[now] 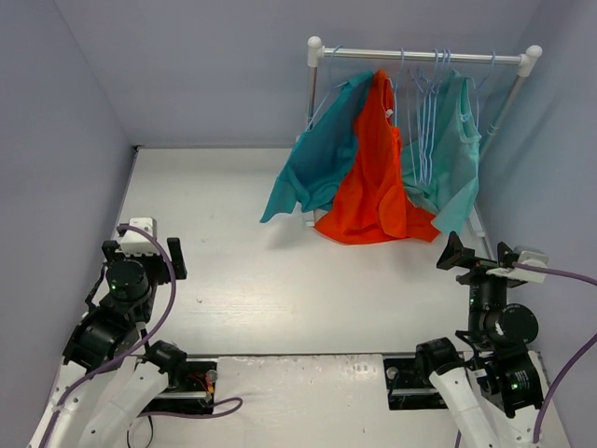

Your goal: Place the t-shirt on the hanger

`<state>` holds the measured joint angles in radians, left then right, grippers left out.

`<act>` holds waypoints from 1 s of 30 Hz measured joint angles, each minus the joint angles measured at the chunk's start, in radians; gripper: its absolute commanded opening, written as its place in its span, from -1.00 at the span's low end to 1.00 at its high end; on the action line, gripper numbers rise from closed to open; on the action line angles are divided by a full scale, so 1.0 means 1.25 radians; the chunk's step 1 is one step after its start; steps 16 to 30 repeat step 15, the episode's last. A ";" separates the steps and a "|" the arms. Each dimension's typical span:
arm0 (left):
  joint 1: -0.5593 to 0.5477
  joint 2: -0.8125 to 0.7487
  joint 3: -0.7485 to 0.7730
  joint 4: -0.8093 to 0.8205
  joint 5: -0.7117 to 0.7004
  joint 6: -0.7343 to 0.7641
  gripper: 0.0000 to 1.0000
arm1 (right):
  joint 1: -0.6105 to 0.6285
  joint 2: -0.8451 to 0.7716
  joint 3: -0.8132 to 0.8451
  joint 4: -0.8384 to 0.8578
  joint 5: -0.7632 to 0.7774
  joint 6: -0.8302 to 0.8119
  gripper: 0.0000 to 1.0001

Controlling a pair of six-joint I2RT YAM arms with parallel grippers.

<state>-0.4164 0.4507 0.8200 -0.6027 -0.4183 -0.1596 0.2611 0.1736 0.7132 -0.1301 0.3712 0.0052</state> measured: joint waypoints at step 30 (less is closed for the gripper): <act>0.000 0.004 -0.003 0.000 0.002 0.000 0.64 | 0.001 -0.021 -0.015 -0.002 0.005 0.017 1.00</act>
